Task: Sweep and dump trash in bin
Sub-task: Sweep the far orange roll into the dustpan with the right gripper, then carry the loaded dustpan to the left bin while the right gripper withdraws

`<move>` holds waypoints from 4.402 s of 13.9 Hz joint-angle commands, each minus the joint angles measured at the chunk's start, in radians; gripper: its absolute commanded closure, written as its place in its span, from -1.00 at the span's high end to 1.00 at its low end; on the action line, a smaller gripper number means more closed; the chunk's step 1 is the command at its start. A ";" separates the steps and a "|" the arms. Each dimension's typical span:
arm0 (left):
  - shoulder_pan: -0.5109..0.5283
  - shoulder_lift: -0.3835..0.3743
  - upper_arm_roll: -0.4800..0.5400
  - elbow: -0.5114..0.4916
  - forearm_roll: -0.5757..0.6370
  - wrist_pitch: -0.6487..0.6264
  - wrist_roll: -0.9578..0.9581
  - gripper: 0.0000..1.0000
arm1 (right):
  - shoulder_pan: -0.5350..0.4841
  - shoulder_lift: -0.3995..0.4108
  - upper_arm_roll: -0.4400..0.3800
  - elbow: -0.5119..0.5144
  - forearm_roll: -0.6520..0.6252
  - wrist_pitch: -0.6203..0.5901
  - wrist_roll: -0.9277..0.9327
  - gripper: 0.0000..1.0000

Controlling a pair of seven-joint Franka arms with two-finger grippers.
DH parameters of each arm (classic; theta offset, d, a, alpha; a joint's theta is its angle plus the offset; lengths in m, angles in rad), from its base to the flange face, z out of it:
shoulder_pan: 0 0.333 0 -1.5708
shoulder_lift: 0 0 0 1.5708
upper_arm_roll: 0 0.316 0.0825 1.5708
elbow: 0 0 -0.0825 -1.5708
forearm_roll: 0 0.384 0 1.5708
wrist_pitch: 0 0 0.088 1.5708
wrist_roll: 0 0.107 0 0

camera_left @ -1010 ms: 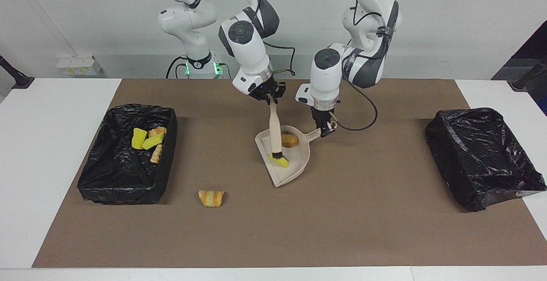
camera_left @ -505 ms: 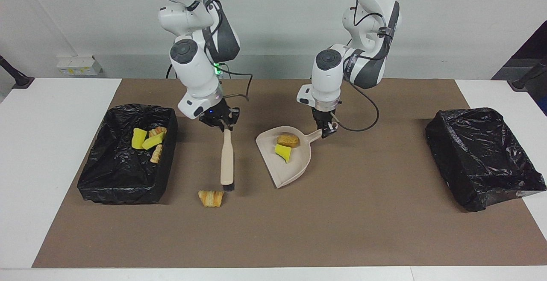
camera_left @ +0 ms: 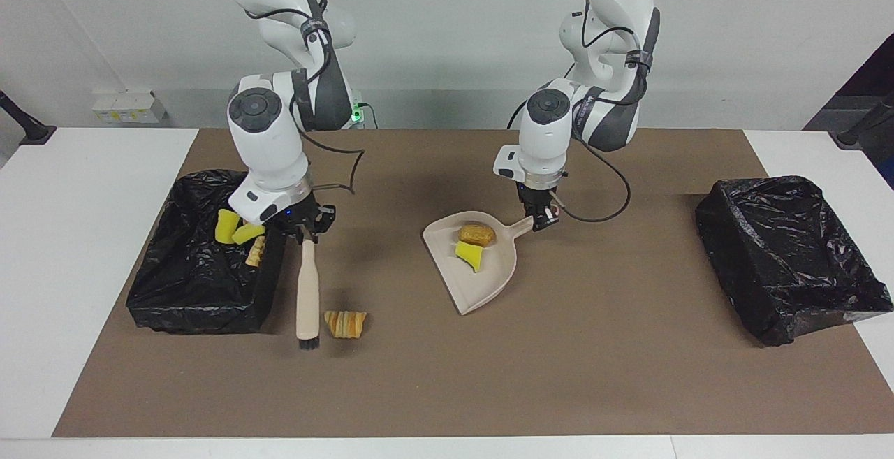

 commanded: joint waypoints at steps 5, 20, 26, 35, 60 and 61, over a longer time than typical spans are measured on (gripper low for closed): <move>-0.001 0.009 -0.001 0.023 -0.058 -0.030 0.001 -1.00 | 0.089 0.055 0.027 0.039 0.001 -0.030 -0.011 -1.00; -0.022 0.012 -0.004 0.017 -0.049 -0.030 -0.008 -1.00 | 0.348 -0.078 0.107 -0.064 0.320 -0.040 0.186 -1.00; -0.007 0.012 -0.003 0.015 -0.049 -0.035 0.024 -1.00 | 0.333 -0.170 0.104 -0.054 0.402 -0.091 0.194 -1.00; 0.074 -0.033 0.074 0.010 -0.049 -0.042 0.386 -1.00 | 0.414 -0.387 0.107 -0.255 0.399 -0.162 0.506 -1.00; 0.103 -0.006 0.756 0.435 -0.435 -0.447 1.287 -1.00 | 0.851 -0.207 0.107 -0.416 0.264 0.325 0.993 -1.00; 0.103 -0.006 0.789 0.457 -0.394 -0.455 1.308 -1.00 | 0.848 -0.204 0.107 -0.418 0.264 0.339 0.995 -1.00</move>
